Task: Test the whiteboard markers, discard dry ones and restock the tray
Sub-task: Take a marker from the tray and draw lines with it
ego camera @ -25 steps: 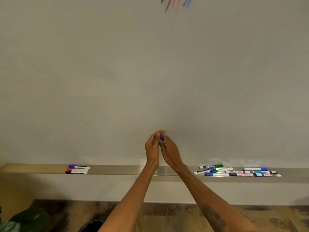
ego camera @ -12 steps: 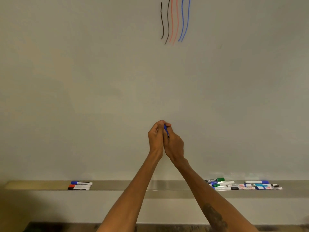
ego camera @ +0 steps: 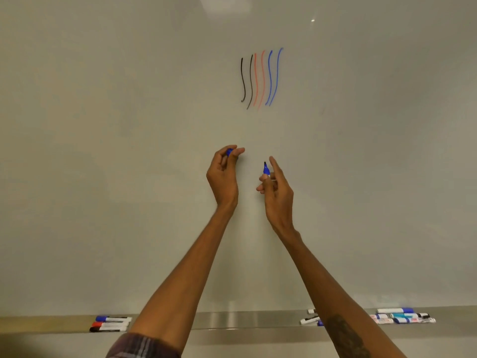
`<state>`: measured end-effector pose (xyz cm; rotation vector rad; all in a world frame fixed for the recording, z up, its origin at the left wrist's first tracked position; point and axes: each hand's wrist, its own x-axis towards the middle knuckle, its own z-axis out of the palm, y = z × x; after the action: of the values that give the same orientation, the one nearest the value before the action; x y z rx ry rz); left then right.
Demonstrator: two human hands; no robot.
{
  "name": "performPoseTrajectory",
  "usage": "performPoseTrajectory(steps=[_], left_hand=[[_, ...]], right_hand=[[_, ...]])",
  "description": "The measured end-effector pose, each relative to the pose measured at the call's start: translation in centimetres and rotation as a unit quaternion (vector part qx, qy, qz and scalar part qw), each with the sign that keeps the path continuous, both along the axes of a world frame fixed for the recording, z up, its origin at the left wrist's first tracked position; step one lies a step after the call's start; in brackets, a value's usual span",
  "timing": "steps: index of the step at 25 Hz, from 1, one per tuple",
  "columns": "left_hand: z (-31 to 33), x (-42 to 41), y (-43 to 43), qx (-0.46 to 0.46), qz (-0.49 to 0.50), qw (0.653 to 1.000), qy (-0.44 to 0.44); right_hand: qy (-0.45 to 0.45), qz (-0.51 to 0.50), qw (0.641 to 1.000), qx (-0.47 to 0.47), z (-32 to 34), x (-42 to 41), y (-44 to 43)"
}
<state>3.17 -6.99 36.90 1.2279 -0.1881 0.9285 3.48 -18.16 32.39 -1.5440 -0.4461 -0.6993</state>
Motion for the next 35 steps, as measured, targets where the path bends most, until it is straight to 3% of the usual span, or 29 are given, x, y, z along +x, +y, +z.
performPoseTrajectory(steps=[4, 8, 11, 17, 24, 29, 35], left_hand=[[3.7, 0.9, 0.5, 0.049, 0.071, 0.994, -0.071], [6.6, 3.3, 1.7, 0.096, 0.129, 0.981, -0.106], [7.9, 5.2, 2.6, 0.159, 0.144, 0.969, -0.125], [7.6, 7.4, 3.3, 0.207, 0.175, 0.953, -0.133], [6.7, 9.6, 3.8, 0.234, 0.294, 0.910, -0.174], [6.7, 9.7, 3.8, 0.257, 0.297, 0.890, -0.230], [6.4, 9.9, 3.9, 0.257, 0.306, 0.896, -0.194]], right_hand=[[-0.014, 0.062, 0.993, 0.100, 4.4, -0.1, -0.9], [0.019, 0.185, 0.958, 0.218, 6.8, 0.6, -2.3], [0.022, 0.212, 0.947, 0.240, 7.6, 1.0, -3.0], [-0.017, 0.182, 0.955, 0.235, 9.0, 2.3, -3.1], [-0.087, 0.050, 0.976, 0.193, 12.8, 4.4, -2.9], [-0.182, -0.037, 0.971, 0.154, 16.5, 5.9, -2.7], [-0.256, -0.139, 0.953, 0.087, 19.6, 6.9, -2.6]])
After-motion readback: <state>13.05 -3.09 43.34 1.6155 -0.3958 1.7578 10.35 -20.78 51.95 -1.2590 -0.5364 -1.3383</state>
